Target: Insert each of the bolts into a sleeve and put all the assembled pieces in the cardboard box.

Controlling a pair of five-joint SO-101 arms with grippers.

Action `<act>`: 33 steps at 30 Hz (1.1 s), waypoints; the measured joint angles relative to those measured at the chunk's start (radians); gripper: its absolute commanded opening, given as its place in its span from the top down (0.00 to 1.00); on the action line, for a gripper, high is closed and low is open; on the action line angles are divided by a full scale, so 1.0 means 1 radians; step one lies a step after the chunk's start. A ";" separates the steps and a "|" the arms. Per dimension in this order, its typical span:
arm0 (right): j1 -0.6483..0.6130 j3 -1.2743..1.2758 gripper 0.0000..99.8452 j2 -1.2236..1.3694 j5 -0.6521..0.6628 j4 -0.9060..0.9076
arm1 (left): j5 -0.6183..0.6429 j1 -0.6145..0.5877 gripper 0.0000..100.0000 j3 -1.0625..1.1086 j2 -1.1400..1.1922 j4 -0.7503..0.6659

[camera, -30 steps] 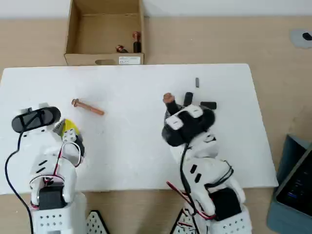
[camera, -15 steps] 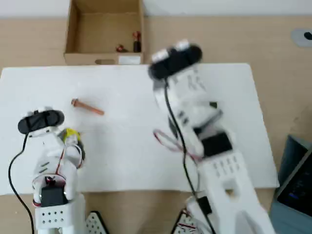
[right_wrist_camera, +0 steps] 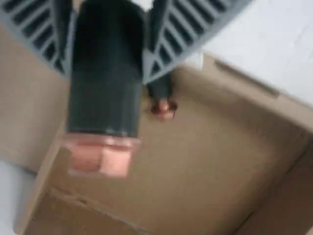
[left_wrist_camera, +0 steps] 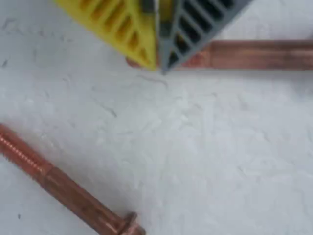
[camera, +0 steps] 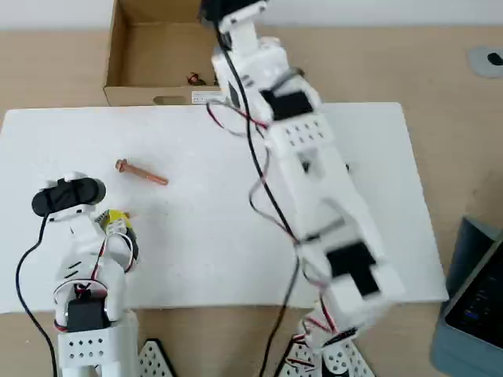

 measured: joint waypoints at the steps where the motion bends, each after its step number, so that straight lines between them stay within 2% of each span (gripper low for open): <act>1: 0.000 -0.058 0.99 0.057 0.000 0.000 | 0.000 0.000 1.00 0.000 0.000 0.000; 6: 0.000 -0.351 0.99 0.339 0.011 0.000 | 0.000 0.000 1.00 0.000 0.000 0.000; 17: -0.012 -0.862 0.99 0.812 0.186 0.000 | 0.000 0.000 1.00 0.000 0.000 0.000; 27: -0.055 -1.005 0.99 0.964 0.333 0.000 | 0.000 0.000 1.00 0.000 0.000 0.000; 33: -0.061 -1.005 0.86 0.977 0.347 0.017 | 0.000 0.000 1.00 0.000 0.000 0.000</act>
